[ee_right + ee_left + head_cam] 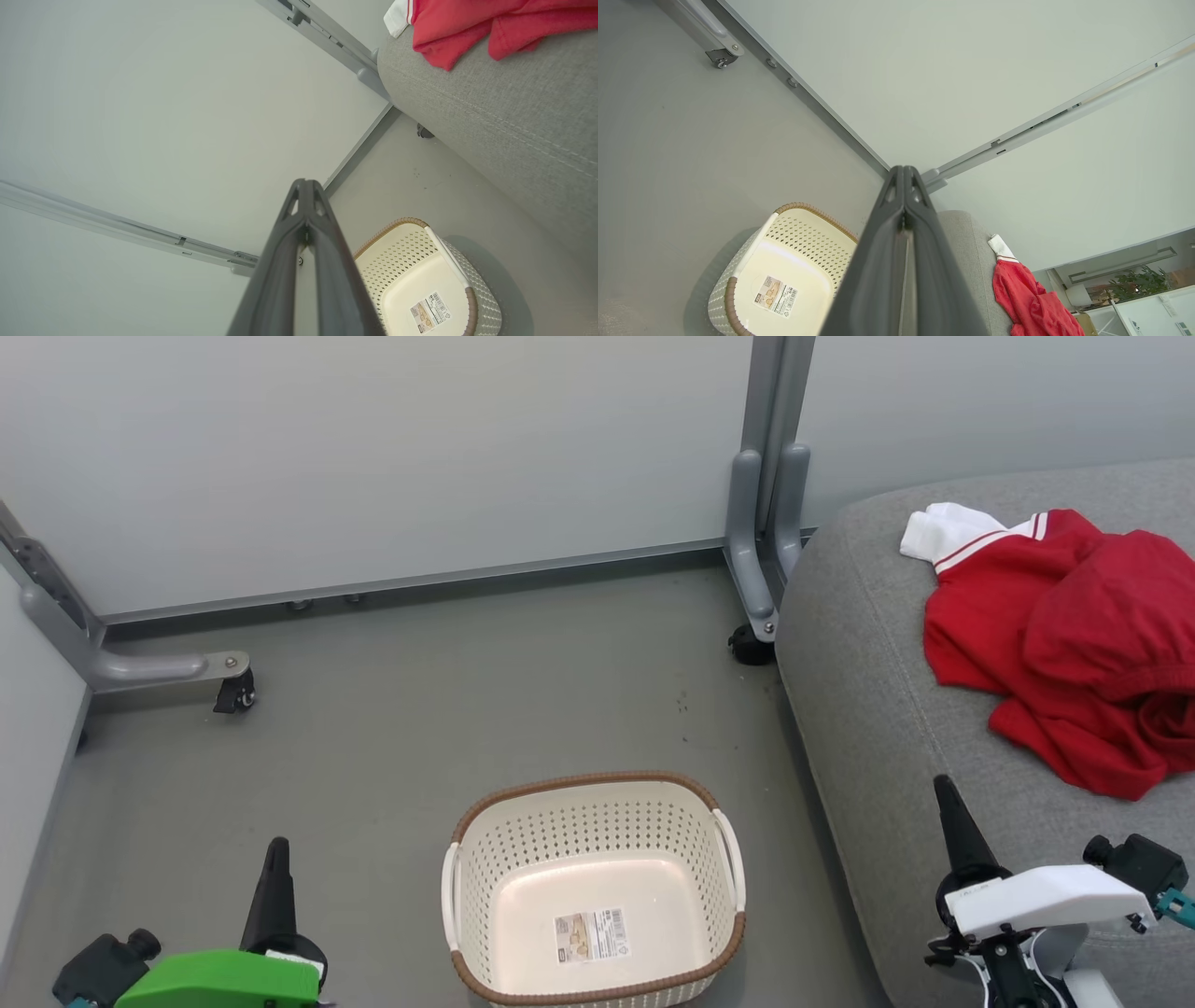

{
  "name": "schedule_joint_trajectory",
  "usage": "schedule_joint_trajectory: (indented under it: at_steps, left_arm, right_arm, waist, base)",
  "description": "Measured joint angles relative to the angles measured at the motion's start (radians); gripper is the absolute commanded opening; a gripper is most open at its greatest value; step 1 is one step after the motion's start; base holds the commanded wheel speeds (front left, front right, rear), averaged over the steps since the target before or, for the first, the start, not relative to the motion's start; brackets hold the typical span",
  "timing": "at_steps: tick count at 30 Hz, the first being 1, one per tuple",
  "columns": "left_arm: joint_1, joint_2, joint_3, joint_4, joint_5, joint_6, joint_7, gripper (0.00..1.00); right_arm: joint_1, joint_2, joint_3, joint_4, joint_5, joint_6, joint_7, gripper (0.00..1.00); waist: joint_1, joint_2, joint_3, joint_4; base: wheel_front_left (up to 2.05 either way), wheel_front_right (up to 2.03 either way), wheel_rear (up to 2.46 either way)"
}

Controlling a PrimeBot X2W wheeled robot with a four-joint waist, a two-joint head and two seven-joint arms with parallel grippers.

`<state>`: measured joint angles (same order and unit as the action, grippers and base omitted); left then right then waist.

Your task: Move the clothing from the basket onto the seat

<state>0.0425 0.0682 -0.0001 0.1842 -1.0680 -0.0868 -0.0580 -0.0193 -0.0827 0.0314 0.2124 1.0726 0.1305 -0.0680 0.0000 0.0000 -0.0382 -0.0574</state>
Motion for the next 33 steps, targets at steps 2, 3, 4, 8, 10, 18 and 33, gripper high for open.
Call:
schedule_joint_trajectory:
  at_steps: [2, 3, 4, 8, 10, 18, 33]
  left_arm:
    - [-0.007, 0.0, 0.002, 0.003, -0.021, -0.001, 0.006, 0.0]
    - [-0.011, 0.0, 0.004, 0.004, -0.033, -0.001, 0.009, 0.0]
    - [-0.014, 0.001, 0.005, 0.005, -0.047, -0.002, 0.011, 0.0]
    - [-0.02, 0.001, 0.011, 0.01, -0.084, -0.006, 0.022, 0.0]
    - [-0.026, 0.001, 0.015, 0.012, -0.108, -0.007, 0.028, 0.0]
    - [-0.045, 0.002, 0.028, 0.018, -0.184, -0.011, 0.048, 0.0]
    - [-0.076, 0.002, 0.047, 0.034, -0.313, -0.021, 0.083, 0.0]
  right_arm:
    - [-0.006, 0.0, -0.005, 0.001, 0.021, 0.0, 0.006, 0.0]
    - [-0.006, 0.0, -0.007, 0.001, 0.032, 0.0, 0.009, 0.0]
    - [-0.006, 0.0, -0.009, 0.002, 0.044, 0.0, 0.011, 0.0]
    - [-0.008, 0.0, -0.016, 0.004, 0.084, 0.0, 0.022, 0.0]
    - [-0.011, 0.0, -0.02, 0.006, 0.106, 0.0, 0.027, 0.0]
    - [-0.026, 0.001, -0.034, 0.009, 0.184, 0.0, 0.049, 0.0]
    - [-0.046, 0.003, -0.059, 0.015, 0.314, 0.0, 0.085, 0.0]
  waist:
    - [0.0, 0.0, 0.001, 0.002]
    - [0.0, 0.0, 0.002, 0.002]
    - [0.0, 0.0, 0.002, 0.003]
    - [0.0, 0.0, 0.005, 0.007]
    - [0.0, 0.0, 0.006, 0.008]
    - [0.0, 0.0, 0.011, 0.015]
    - [0.0, 0.0, 0.02, 0.028]
  base:
    - [0.0, 0.0, 0.0]
    - [0.0, 0.0, 0.0]
    - [0.0, 0.0, 0.0]
    - [0.0, 0.0, 0.0]
    - [0.0, 0.0, 0.0]
    - [0.0, 0.0, 0.0]
    - [0.0, 0.0, 0.0]
